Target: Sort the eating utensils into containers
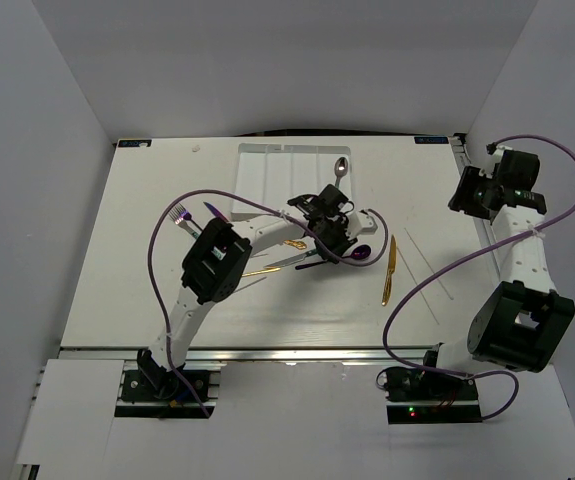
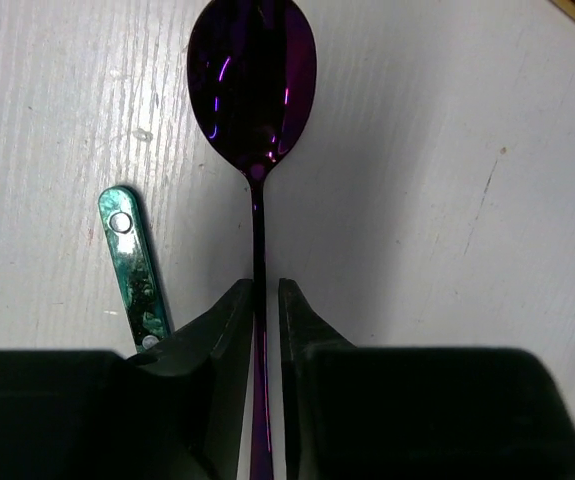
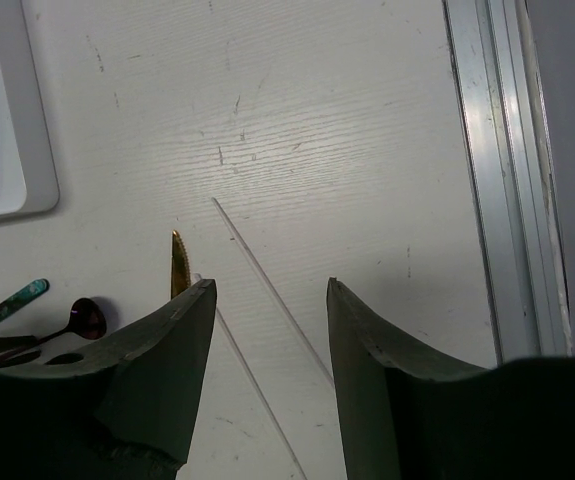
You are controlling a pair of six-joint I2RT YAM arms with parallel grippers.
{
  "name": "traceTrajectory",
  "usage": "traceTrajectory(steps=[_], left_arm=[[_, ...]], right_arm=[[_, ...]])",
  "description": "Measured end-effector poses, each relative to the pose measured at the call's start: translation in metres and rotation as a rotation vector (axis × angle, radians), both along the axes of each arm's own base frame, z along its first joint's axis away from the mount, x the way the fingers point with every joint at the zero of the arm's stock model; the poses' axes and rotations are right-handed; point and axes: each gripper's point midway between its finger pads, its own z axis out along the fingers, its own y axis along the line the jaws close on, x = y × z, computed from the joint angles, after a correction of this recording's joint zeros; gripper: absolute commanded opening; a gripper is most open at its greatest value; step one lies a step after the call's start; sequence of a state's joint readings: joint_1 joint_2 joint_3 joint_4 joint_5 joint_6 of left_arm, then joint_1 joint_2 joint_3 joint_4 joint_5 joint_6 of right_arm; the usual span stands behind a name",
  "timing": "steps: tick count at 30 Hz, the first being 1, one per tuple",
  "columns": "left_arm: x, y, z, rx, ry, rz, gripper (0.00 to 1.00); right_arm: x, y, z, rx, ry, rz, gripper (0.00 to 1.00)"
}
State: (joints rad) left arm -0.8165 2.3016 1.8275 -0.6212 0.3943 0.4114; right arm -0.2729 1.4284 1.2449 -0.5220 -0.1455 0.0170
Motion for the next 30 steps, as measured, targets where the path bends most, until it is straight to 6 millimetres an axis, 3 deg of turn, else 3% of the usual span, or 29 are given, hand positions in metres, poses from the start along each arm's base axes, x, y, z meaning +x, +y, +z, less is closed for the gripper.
traceTrajectory(steps=[14, 21, 30], left_arm=[[0.000, -0.014, -0.005, 0.067, -0.129, 0.024, 0.19], [-0.002, -0.021, -0.005, 0.102, -0.201, 0.032, 0.01], [-0.010, -0.013, -0.003, 0.089, -0.201, 0.038, 0.00]], right_arm=[[-0.012, -0.005, -0.020, 0.005, 0.044, 0.001, 0.54], [-0.016, -0.006, -0.023, 0.003, 0.050, 0.000, 0.52], [-0.015, -0.011, -0.021, 0.004, 0.038, -0.009, 0.52]])
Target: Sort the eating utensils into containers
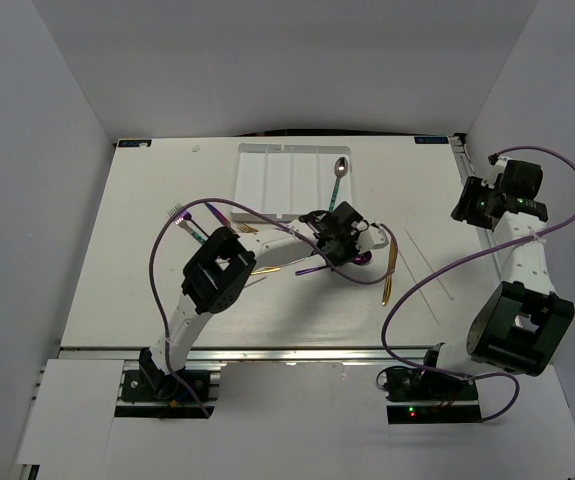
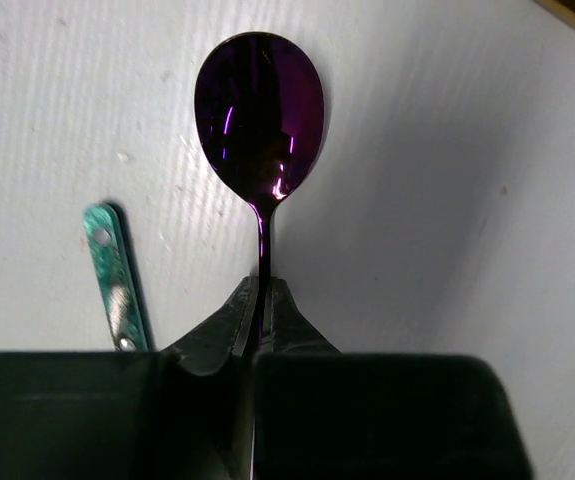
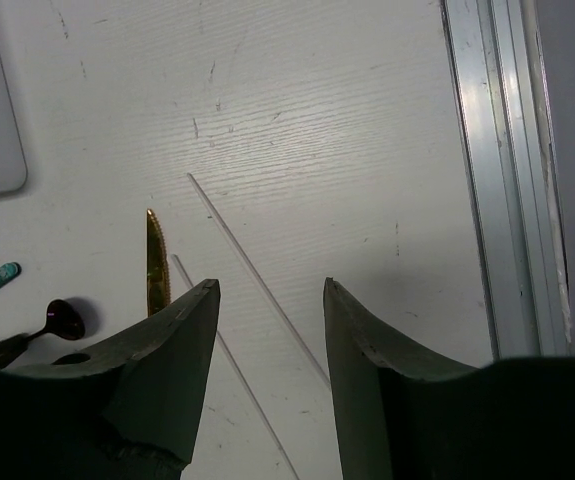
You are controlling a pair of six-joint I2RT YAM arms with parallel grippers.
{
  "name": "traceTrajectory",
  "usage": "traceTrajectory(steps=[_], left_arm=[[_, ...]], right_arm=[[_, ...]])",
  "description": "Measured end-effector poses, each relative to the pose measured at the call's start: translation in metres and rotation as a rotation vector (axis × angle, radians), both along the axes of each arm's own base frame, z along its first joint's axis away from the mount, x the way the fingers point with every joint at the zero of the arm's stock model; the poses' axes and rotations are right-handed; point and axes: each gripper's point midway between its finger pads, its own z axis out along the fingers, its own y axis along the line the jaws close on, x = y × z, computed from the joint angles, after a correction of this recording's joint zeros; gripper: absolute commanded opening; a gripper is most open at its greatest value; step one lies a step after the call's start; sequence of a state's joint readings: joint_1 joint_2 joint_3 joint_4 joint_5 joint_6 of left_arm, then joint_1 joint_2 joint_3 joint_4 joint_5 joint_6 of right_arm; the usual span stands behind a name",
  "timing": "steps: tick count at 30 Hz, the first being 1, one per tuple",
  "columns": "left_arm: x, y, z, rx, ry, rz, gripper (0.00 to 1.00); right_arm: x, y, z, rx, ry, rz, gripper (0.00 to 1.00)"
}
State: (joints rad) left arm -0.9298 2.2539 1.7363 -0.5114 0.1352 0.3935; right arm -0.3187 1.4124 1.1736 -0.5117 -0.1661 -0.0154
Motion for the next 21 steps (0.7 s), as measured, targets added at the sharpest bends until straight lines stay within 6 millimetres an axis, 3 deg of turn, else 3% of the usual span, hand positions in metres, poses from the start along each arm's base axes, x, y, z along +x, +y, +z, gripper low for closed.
traceTrajectory(steps=[9, 13, 16, 21], left_arm=[[-0.035, 0.033, 0.005, 0.071, 0.142, 0.062, 0.00], [-0.035, 0.040, 0.020, 0.073, 0.198, 0.140, 0.00], [-0.004, 0.034, 0.057, -0.024, 0.213, 0.266, 0.00], [0.091, 0.035, 0.156, -0.313, 0.130, 0.507, 0.00]], right_arm=[[0.004, -0.001, 0.003, 0.011, -0.022, 0.001, 0.52], [0.004, -0.001, 0.004, 0.012, -0.025, 0.000, 0.52], [0.004, -0.003, 0.004, 0.013, -0.024, -0.004, 0.52], [0.004, -0.003, 0.004, 0.020, -0.024, -0.013, 0.53]])
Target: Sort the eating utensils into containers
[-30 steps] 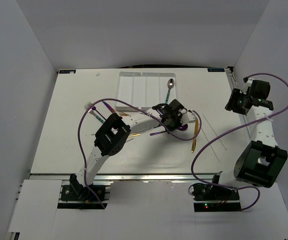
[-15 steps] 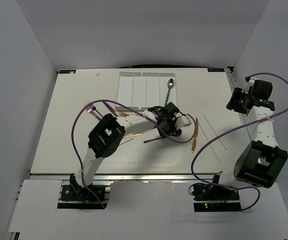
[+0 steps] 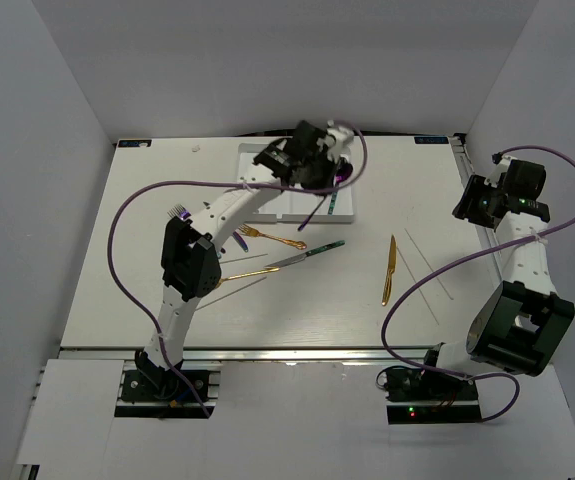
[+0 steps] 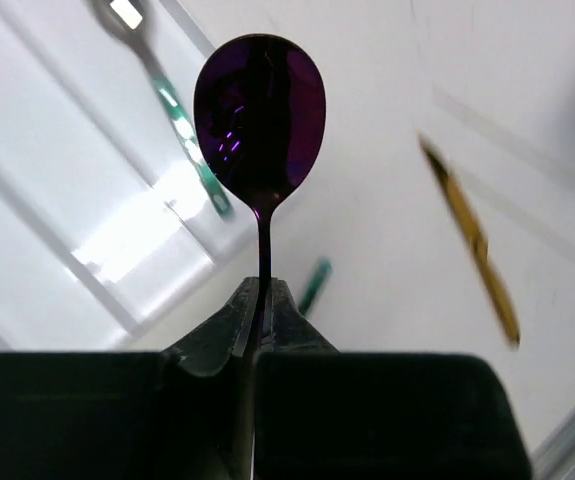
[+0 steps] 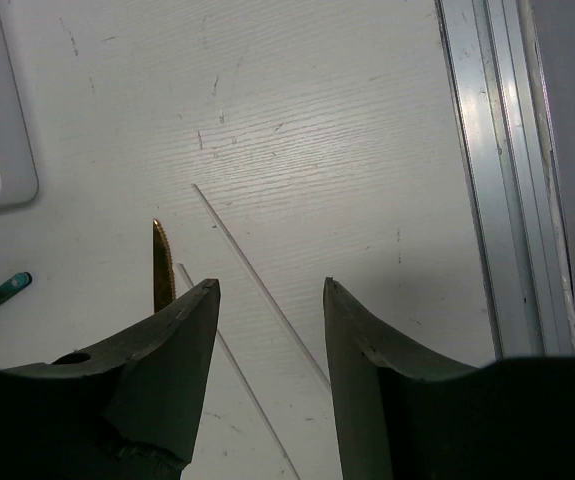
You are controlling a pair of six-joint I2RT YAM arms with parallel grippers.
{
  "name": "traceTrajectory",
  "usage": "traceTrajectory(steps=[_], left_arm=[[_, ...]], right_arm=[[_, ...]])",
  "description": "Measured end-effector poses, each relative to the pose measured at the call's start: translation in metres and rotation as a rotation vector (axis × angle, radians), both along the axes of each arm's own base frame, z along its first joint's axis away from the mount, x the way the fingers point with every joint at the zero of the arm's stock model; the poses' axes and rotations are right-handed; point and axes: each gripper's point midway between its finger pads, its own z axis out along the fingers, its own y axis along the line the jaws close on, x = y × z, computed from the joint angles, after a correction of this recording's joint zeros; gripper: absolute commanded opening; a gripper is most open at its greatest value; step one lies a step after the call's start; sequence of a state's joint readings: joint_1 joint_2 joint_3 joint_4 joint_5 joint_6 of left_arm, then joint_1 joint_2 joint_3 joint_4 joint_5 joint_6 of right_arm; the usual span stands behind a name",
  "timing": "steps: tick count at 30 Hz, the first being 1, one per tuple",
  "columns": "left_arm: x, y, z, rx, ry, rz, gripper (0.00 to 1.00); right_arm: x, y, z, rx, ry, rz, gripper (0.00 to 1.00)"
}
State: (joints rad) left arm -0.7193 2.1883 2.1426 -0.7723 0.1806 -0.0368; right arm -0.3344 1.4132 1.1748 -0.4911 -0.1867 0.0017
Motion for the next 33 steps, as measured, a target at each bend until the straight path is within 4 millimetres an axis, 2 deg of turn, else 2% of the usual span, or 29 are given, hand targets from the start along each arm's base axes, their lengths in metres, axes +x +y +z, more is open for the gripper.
traceTrajectory(steps=[2, 4, 6, 9, 13, 17, 20, 24, 31, 33], left_arm=[[0.037, 0.008, 0.037, -0.093, -0.061, 0.106, 0.00], [0.066, 0.018, 0.061, -0.157, -0.115, 0.210, 0.00], [0.083, 0.023, 0.070, -0.200, -0.140, 0.298, 0.00], [0.101, 0.021, 0.059, -0.257, -0.150, 0.388, 0.00], [0.109, 0.015, 0.010, -0.298, -0.111, 0.439, 0.00], [0.124, 0.001, -0.017, -0.357, -0.101, 0.458, 0.00], [0.136, -0.008, -0.024, -0.401, -0.120, 0.468, 0.00], [0.151, -0.016, -0.024, -0.466, -0.165, 0.481, 0.00], [0.164, -0.023, -0.015, -0.538, -0.215, 0.488, 0.00], [0.166, -0.025, -0.019, -0.546, -0.212, 0.491, 0.00]], right_arm=[[0.001, 0.000, 0.000, 0.004, -0.001, -0.004, 0.53], [0.001, 0.000, 0.001, 0.010, -0.002, -0.010, 0.53], [0.002, 0.000, 0.001, 0.014, -0.002, -0.014, 0.53], [0.003, 0.000, -0.001, 0.021, 0.004, -0.020, 0.53], [0.003, 0.001, -0.005, 0.034, 0.018, -0.028, 0.53], [0.002, 0.001, -0.007, 0.038, 0.024, -0.032, 0.53], [0.002, 0.000, -0.007, 0.037, 0.026, -0.034, 0.53], [0.002, 0.000, -0.007, 0.034, 0.027, -0.036, 0.54], [0.002, -0.003, -0.008, 0.025, 0.030, -0.045, 0.54], [0.001, -0.003, -0.008, 0.023, 0.031, -0.047, 0.54]])
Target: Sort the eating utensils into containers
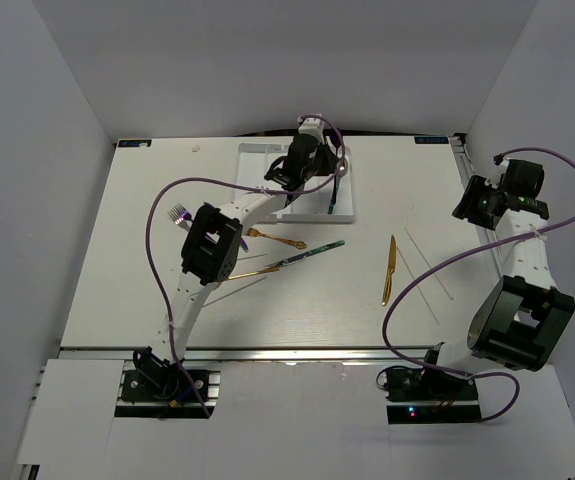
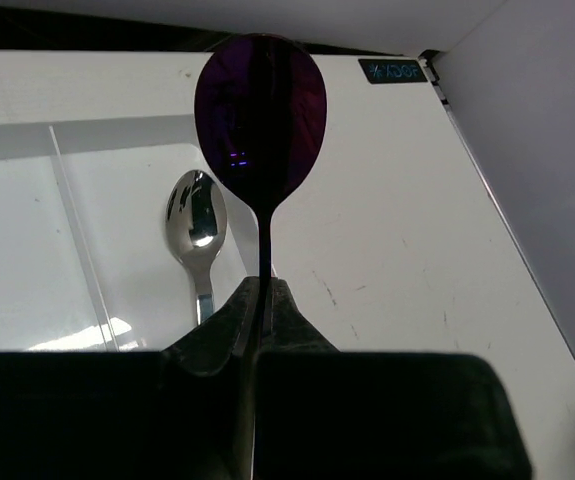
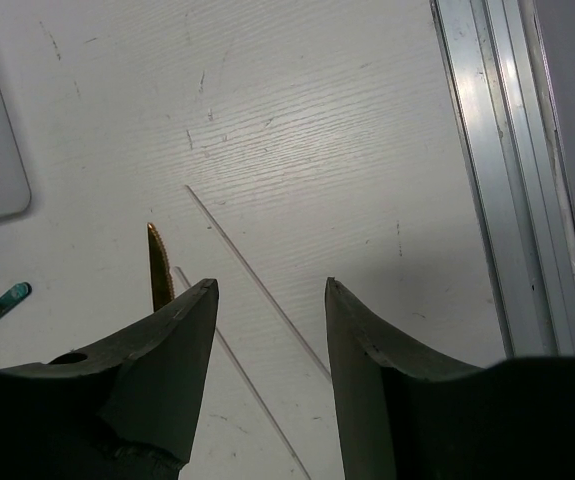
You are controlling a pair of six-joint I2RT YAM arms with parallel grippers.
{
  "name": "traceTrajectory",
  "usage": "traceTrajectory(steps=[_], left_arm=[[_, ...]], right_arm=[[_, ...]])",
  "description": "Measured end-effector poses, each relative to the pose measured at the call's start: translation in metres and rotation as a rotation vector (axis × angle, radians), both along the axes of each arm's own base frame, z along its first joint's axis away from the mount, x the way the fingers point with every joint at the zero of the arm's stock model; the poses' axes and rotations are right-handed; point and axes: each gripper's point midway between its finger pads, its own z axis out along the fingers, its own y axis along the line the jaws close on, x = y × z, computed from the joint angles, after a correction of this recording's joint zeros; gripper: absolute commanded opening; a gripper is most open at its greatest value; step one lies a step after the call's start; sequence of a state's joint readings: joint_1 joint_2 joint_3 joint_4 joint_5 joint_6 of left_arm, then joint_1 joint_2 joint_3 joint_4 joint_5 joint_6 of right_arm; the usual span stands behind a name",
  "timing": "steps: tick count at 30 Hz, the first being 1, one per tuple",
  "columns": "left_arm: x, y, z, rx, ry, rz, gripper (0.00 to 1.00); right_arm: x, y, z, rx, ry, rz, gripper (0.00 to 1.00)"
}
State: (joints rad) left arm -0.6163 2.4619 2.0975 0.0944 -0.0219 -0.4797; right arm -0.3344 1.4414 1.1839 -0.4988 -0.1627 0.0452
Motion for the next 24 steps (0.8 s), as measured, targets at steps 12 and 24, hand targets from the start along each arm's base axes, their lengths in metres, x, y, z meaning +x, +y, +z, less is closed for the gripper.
traceTrajectory(steps=[12, 24], left_arm=[[-0.006, -0.003, -0.060, 0.011, 0.122, -0.007, 0.19], [0.014, 0.008, -0.041, 0.022, 0.105, 0.001, 0.54]], right_arm=[[0.002, -0.002, -0.001, -0.003, 0.004, -0.004, 0.55], [0.008, -0.002, 0.002, 0.001, -0.003, 0.001, 0.59]])
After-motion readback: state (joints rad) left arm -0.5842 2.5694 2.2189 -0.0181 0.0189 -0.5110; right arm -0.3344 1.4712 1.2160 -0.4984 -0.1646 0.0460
